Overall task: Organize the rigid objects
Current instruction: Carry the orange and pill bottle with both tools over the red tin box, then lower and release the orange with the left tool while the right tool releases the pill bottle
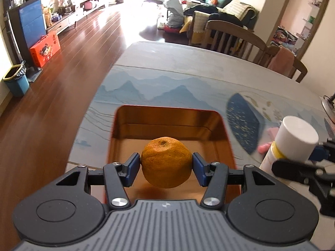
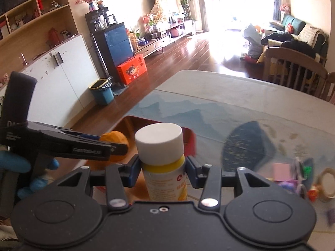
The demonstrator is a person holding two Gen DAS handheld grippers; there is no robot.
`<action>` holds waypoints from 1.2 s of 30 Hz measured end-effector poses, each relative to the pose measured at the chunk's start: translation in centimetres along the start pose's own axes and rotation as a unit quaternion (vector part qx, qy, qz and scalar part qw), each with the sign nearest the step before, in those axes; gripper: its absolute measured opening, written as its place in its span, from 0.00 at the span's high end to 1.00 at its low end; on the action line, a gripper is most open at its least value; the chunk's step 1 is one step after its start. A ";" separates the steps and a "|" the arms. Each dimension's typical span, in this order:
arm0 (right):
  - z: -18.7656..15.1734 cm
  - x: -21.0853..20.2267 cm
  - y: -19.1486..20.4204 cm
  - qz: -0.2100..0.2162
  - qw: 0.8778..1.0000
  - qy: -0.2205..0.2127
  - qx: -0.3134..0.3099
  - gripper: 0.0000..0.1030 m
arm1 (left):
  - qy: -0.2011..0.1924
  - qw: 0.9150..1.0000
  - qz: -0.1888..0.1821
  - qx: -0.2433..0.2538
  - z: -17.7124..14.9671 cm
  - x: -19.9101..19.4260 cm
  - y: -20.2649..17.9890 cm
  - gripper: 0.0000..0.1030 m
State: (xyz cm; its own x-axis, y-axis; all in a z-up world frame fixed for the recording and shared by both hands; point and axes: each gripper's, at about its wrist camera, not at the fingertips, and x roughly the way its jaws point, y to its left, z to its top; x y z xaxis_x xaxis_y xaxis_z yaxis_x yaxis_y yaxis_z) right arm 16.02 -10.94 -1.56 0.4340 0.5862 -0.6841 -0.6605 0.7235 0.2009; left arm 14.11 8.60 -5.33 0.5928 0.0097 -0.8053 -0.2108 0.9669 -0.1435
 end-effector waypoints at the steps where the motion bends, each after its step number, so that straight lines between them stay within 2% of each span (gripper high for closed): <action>1: 0.1 0.5 0.2 0.005 1.000 0.006 0.004 0.56 | 0.002 1.000 0.001 -0.002 0.1 0.3 0.5 0.48; 10: 0.0 5.8 1.1 0.012 0.996 0.066 0.059 0.56 | 0.016 1.000 0.000 0.002 1.3 2.9 2.5 0.48; 17: -0.2 8.3 1.3 -0.004 0.994 0.091 0.056 0.56 | 0.025 0.999 0.002 0.021 2.0 5.0 2.8 0.48; 29: 0.8 10.5 0.7 -0.039 0.993 0.093 0.063 0.57 | 0.028 0.998 0.002 0.059 2.9 7.3 2.6 0.48; 36: 1.2 11.1 1.1 -0.054 0.993 0.091 0.044 0.57 | 0.040 0.997 -0.004 0.069 3.0 8.4 2.4 0.48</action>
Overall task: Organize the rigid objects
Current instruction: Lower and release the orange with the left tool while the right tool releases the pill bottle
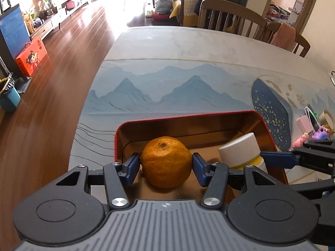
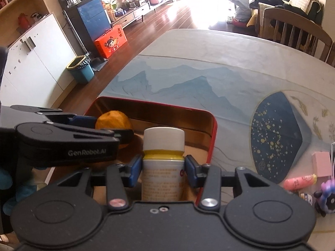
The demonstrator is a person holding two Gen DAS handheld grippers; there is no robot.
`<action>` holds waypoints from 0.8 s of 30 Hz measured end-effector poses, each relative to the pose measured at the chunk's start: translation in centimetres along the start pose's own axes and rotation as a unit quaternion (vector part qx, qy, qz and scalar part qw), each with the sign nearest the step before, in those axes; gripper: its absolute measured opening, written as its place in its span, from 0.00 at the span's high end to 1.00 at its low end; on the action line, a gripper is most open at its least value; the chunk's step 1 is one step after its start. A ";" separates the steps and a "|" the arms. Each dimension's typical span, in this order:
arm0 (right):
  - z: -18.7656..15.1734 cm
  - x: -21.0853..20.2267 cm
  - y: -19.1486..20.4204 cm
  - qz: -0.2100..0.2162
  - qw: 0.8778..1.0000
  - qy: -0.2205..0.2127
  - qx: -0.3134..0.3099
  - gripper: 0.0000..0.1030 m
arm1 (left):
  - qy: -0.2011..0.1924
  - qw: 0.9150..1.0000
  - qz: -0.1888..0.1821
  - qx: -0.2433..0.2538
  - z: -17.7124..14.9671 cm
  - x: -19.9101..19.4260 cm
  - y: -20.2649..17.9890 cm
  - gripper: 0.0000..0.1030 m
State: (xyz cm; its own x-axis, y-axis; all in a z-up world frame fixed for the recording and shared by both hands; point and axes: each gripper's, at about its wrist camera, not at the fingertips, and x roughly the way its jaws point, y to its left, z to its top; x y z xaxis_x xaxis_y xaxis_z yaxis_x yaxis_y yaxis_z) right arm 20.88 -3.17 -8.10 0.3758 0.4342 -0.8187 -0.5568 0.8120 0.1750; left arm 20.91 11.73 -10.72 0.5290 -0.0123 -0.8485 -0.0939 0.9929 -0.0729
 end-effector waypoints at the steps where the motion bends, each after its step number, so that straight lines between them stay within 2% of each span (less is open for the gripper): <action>1: 0.1 0.1 0.1 -0.001 1.000 0.000 -0.003 0.57 | -0.001 1.000 0.000 0.002 0.0 0.1 0.0 0.48; 8: 0.1 -0.9 0.0 0.003 1.000 -0.010 -0.006 0.55 | -0.001 1.000 0.001 0.004 0.2 0.6 -0.2 0.47; 14: -0.5 -2.4 0.0 0.013 1.000 -0.024 0.003 0.45 | -0.014 1.000 0.004 0.007 0.1 -0.1 -0.6 0.47; 15: -0.5 -2.7 0.0 0.014 1.000 -0.028 0.004 0.44 | -0.019 1.000 0.002 0.007 0.1 -0.4 -0.7 0.46; 17: -0.7 -3.2 0.0 0.017 0.999 -0.035 0.007 0.42 | -0.025 1.000 -0.001 0.006 0.1 -0.9 -0.9 0.36; 24: -1.4 -5.4 -0.2 0.017 0.998 -0.056 0.013 0.38 | -0.042 0.999 -0.006 0.002 -0.2 -2.9 -1.4 0.36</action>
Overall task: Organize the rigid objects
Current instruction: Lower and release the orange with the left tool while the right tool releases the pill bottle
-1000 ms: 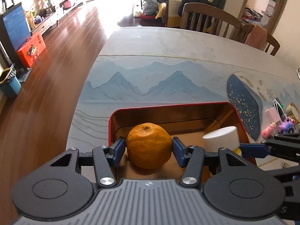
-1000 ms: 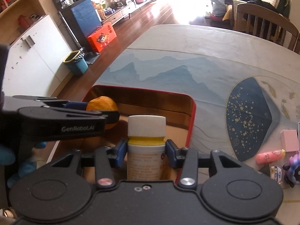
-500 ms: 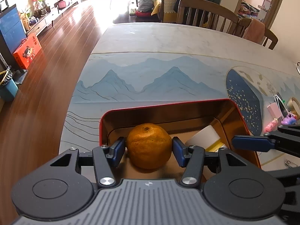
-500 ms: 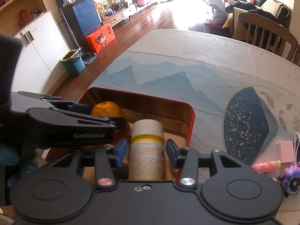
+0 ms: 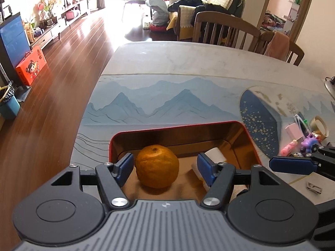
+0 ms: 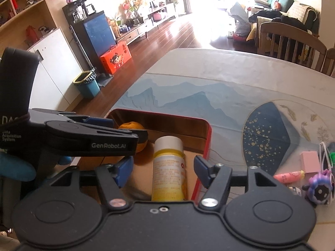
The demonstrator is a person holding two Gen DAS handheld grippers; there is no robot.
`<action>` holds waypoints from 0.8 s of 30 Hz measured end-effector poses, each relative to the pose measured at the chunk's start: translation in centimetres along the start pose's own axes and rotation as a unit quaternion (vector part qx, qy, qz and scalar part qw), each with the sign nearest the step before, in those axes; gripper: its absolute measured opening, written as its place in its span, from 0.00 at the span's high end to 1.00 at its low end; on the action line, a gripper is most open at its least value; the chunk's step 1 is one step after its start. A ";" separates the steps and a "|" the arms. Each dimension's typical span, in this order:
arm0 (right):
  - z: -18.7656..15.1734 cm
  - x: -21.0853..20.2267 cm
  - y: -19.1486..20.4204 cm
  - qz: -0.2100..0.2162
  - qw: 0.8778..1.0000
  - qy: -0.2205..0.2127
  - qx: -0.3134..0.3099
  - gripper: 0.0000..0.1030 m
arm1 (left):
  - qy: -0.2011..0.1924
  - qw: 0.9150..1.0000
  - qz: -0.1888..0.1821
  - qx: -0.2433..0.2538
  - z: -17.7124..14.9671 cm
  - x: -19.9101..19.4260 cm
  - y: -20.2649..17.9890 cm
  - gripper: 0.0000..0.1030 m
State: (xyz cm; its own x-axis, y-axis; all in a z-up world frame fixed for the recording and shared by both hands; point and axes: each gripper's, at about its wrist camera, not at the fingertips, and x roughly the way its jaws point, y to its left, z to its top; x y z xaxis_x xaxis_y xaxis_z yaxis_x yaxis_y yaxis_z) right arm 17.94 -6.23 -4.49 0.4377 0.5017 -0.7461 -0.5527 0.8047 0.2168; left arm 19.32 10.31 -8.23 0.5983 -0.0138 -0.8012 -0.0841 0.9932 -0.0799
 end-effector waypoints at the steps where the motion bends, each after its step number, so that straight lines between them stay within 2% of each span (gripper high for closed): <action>1: -0.1 -0.4 -0.1 0.001 1.000 -0.002 0.002 0.37 | -0.002 1.000 -0.002 -0.002 0.0 -0.3 0.0 0.36; 10: -1.5 -4.6 -1.6 -0.019 0.999 -0.037 0.019 0.23 | -0.021 1.000 -0.021 -0.008 -0.7 -3.4 -1.6 0.33; 12: -1.9 -5.5 -2.1 -0.027 0.998 -0.045 0.021 0.20 | -0.024 0.999 -0.025 -0.005 -0.8 -3.9 -2.3 0.30; 17: -3.2 -7.5 -3.9 -0.038 0.997 -0.061 0.037 0.14 | -0.032 0.999 -0.033 0.004 -1.3 -5.0 -4.2 0.23; 24: -4.5 -9.9 -7.2 -0.056 0.994 -0.078 0.061 0.05 | -0.035 0.998 -0.046 0.000 -1.6 -6.0 -7.0 0.20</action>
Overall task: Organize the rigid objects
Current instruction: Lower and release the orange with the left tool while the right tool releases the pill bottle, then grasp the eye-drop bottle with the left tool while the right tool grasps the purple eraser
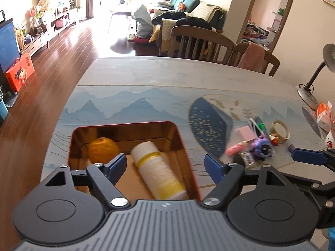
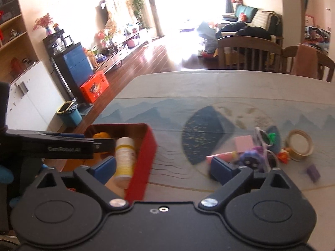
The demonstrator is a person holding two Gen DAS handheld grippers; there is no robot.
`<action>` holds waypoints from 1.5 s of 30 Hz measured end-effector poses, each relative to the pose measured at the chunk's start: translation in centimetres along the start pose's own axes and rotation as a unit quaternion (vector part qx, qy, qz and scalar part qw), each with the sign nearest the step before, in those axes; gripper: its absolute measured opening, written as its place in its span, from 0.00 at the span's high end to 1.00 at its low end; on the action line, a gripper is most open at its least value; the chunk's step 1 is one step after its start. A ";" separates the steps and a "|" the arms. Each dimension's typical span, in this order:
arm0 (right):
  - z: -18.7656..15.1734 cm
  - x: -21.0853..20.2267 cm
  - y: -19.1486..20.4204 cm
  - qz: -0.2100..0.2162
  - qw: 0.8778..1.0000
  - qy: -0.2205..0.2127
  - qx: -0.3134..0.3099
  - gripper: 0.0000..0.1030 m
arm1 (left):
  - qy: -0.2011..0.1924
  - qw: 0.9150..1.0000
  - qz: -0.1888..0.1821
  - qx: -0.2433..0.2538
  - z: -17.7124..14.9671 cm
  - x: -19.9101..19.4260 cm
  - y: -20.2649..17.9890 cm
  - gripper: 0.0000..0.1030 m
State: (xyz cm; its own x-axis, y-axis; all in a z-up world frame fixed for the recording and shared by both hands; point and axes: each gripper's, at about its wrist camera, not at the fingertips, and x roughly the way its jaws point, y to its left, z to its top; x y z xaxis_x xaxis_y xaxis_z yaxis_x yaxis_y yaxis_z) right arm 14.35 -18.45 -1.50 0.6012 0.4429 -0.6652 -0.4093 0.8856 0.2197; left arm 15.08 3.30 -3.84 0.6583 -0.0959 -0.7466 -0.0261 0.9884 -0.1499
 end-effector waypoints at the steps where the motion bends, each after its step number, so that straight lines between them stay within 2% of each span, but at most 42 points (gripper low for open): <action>1: 0.0 -0.2 -0.6 -0.002 1.000 -0.003 0.003 0.04 | -0.003 1.000 0.000 0.002 -0.1 -0.1 -0.5 0.20; 3: -0.3 -1.1 -2.0 -0.009 1.000 -0.009 0.007 0.01 | -0.015 1.000 0.009 0.007 -0.1 -0.4 -1.6 0.20; 9: -0.9 -2.3 -6.0 -0.028 0.999 -0.019 0.016 0.00 | -0.023 1.000 0.013 0.010 -0.3 -0.1 -4.7 0.18; 14: -1.8 -3.3 -9.4 -0.042 0.999 -0.026 0.014 0.00 | -0.013 1.000 0.012 0.005 -0.5 0.9 -7.0 0.18; 23: -3.2 -4.2 -14.9 -0.071 0.997 -0.015 0.018 0.00 | 0.005 1.000 0.019 0.010 -1.1 3.5 -11.1 0.18; 35: -4.3 -2.4 -20.7 -0.097 0.995 0.023 -0.004 0.04 | 0.045 0.999 0.028 0.010 -1.8 8.9 -15.1 0.18; 40: -4.6 -1.7 -22.4 -0.091 0.995 0.035 -0.005 0.05 | 0.062 0.997 0.034 0.015 -2.0 10.8 -16.4 0.18; 45: -4.6 -0.6 -23.5 -0.086 0.995 0.050 -0.009 0.10 | 0.080 0.996 0.047 0.011 -2.2 12.7 -17.3 0.18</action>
State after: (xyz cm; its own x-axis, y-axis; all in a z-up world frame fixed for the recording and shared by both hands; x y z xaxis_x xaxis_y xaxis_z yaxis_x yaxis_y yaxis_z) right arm 20.49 -40.11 -9.53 0.5917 0.2685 -0.7601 -0.3197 0.9438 0.0845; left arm 22.28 -15.25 -12.15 0.5258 -0.0181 -0.8504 -0.0641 0.9961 -0.0609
